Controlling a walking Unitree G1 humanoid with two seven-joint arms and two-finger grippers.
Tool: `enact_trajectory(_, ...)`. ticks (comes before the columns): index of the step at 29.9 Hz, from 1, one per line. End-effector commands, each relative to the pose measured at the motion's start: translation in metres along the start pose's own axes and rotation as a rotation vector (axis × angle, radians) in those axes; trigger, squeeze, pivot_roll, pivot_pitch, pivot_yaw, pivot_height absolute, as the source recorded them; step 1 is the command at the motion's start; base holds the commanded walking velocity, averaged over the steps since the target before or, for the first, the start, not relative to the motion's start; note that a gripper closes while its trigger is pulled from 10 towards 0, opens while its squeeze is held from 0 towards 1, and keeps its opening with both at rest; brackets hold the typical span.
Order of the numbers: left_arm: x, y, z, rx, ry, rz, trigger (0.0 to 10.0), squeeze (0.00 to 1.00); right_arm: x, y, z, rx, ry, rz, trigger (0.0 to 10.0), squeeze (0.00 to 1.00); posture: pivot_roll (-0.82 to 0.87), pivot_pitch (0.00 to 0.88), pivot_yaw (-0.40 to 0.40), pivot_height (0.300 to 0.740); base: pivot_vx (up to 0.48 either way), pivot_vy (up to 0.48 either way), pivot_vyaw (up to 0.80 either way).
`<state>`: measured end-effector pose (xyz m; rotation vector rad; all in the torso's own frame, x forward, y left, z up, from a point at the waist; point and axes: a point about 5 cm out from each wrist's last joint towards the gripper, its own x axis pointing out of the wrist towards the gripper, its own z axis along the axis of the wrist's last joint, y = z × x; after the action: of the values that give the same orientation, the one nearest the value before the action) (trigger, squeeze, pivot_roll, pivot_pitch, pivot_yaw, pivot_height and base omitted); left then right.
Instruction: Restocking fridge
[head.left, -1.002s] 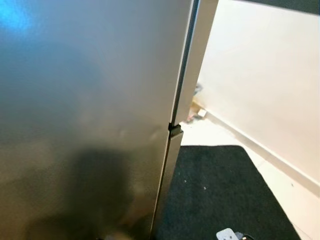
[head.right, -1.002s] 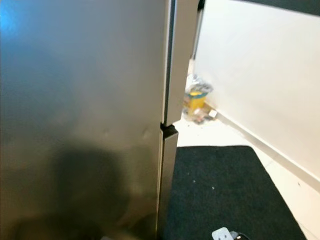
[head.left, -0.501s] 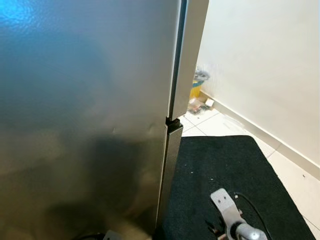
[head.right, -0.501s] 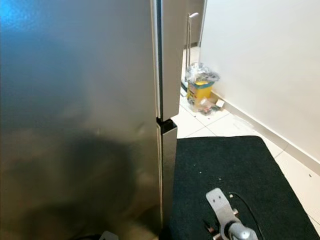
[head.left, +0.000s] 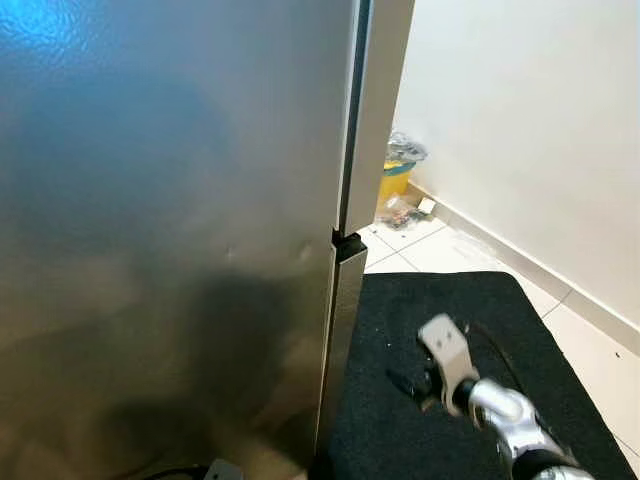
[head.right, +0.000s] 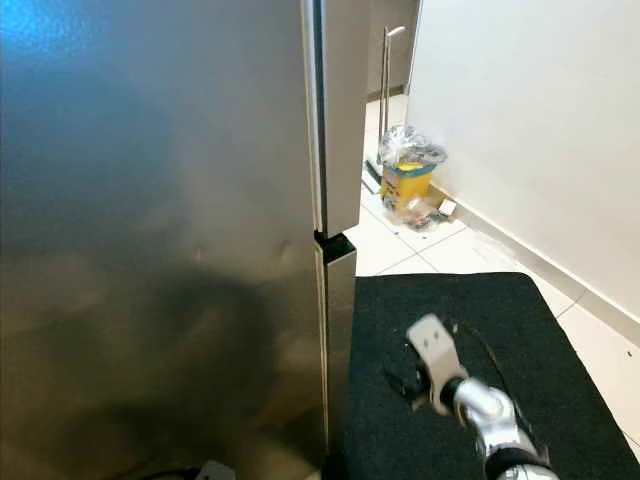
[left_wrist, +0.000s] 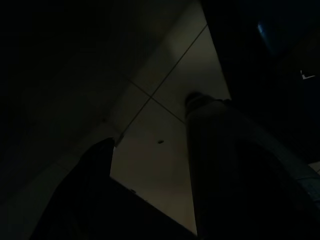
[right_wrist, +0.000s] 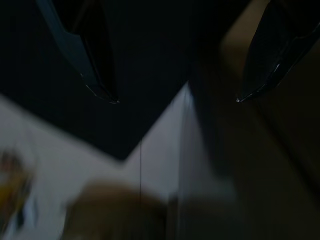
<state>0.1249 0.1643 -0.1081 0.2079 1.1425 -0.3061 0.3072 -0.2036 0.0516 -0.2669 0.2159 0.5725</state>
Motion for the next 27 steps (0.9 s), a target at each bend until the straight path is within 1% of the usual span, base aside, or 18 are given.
enact_trajectory(1,-0.008,-0.005,-0.043,-0.027,0.152,-0.026,10.0,0.0,0.001,0.002,0.007,0.009,-0.051,0.05,10.0,0.0,-0.04,0.075,0.021,0.74,0.0,0.0,0.0)
enact_trajectory(4,-0.008,-0.005,-0.045,-0.03,0.155,-0.024,10.0,0.0,0.006,0.004,0.023,-0.013,-0.109,0.116,10.0,0.0,-0.04,0.074,0.02,0.74,0.0,0.0,0.0)
enact_trajectory(5,-0.008,-0.005,-0.045,-0.03,0.155,-0.024,10.0,0.0,0.006,0.004,0.023,-0.013,-0.109,0.116,10.0,0.0,-0.04,0.074,0.02,0.74,0.0,0.0,0.0)
enact_trajectory(9,-0.008,-0.005,-0.045,-0.03,0.156,-0.023,10.0,0.0,0.011,0.004,0.042,-0.041,-0.179,0.152,10.0,0.0,-0.04,0.074,0.02,0.74,0.0,0.0,0.0)
enact_trajectory(12,-0.008,-0.005,-0.044,-0.026,0.154,-0.021,10.0,0.0,0.012,0.005,0.052,-0.055,-0.211,0.173,10.0,0.0,-0.04,0.074,0.018,0.74,0.0,0.0,0.0)
enact_trajectory(15,-0.007,-0.003,-0.042,-0.024,0.149,-0.014,10.0,0.0,0.015,0.003,0.061,-0.085,-0.233,0.15,10.0,0.0,-0.04,0.074,0.016,0.74,0.0,0.0,0.0)
enact_trajectory(16,-0.007,-0.003,-0.042,-0.024,0.149,-0.014,10.0,0.0,0.015,0.003,0.061,-0.085,-0.233,0.15,10.0,0.0,-0.04,0.074,0.016,0.74,0.0,0.0,0.0)
enact_trajectory(17,-0.007,-0.002,-0.041,-0.025,0.148,-0.011,10.0,0.0,0.017,0.0,0.065,-0.098,-0.24,0.122,10.0,0.0,-0.04,0.074,0.016,0.74,0.0,0.0,0.0)
enact_trajectory(19,-0.007,0.0,-0.039,-0.027,0.142,-0.005,10.0,0.0,0.021,-0.005,0.078,-0.077,-0.281,0.065,10.0,0.0,-0.04,0.072,0.015,0.74,0.0,0.0,0.0)
enact_trajectory(23,-0.007,0.0,-0.038,-0.026,0.138,-0.005,10.0,0.0,0.023,-0.001,0.082,-0.052,-0.303,0.075,10.0,0.0,-0.04,0.072,0.015,0.74,0.0,0.0,0.0)
enact_trajectory(24,-0.006,0.0,-0.037,-0.026,0.133,-0.005,10.0,0.0,0.024,0.003,0.084,-0.025,-0.32,0.092,10.0,0.0,-0.04,0.072,0.014,0.74,0.0,0.0,0.0)
enact_trajectory(27,-0.006,0.0,-0.036,-0.025,0.131,-0.005,10.0,0.0,0.024,0.005,0.085,-0.016,-0.326,0.1,10.0,0.0,-0.04,0.072,0.014,0.74,0.0,0.0,0.0)
